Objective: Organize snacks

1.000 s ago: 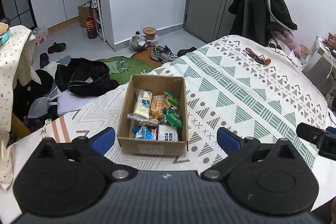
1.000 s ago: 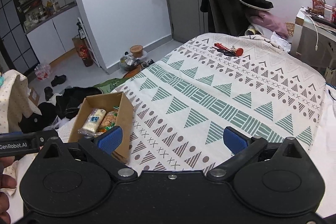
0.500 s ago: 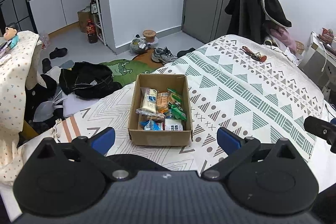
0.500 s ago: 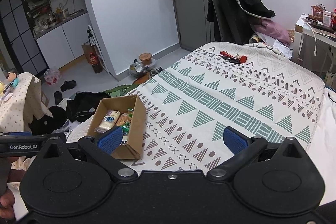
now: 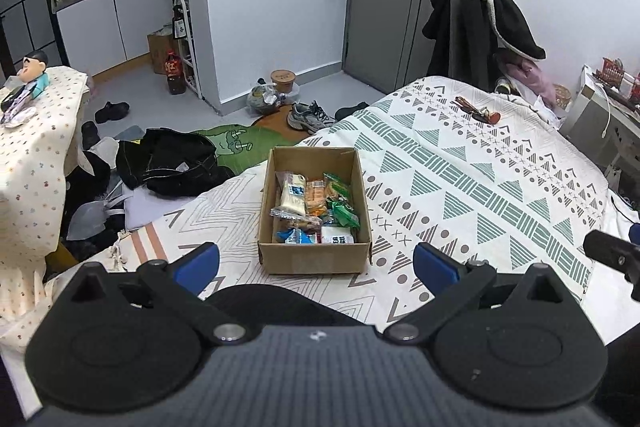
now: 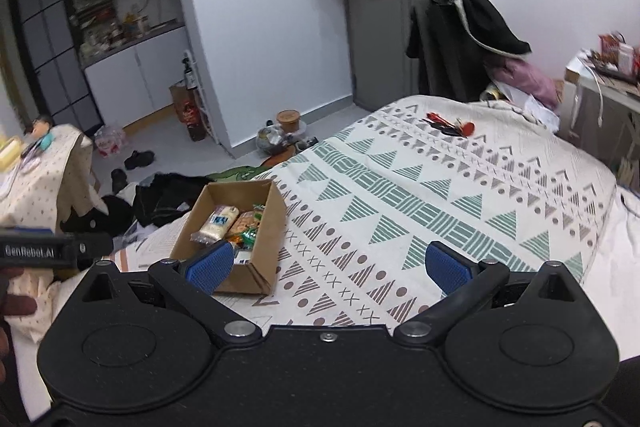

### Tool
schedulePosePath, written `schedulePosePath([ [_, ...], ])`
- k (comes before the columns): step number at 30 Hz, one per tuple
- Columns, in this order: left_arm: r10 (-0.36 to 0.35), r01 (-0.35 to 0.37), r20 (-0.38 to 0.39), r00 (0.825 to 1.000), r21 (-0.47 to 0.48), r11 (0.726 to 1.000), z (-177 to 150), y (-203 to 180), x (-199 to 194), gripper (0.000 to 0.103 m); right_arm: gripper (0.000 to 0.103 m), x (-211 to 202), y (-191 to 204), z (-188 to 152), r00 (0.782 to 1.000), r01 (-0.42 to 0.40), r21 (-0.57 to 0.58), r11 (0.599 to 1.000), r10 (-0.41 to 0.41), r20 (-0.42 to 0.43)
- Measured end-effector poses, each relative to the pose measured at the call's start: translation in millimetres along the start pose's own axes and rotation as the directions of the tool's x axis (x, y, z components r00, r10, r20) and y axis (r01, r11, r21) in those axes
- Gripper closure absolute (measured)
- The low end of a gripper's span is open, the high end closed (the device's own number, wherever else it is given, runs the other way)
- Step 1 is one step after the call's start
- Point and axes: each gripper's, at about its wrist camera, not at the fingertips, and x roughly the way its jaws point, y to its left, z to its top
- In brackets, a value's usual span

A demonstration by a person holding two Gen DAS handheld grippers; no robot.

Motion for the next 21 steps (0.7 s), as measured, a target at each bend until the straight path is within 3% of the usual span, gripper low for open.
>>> schedulePosePath([
  [21,-0.015,0.016,0.031,0.999,-0.008,1.000,-9.0,13.6,-14.5,0.001,0.000,-7.6,-1.2,-4.7,0.999,-0.025,0.001,1.000,0.025,-0.020],
])
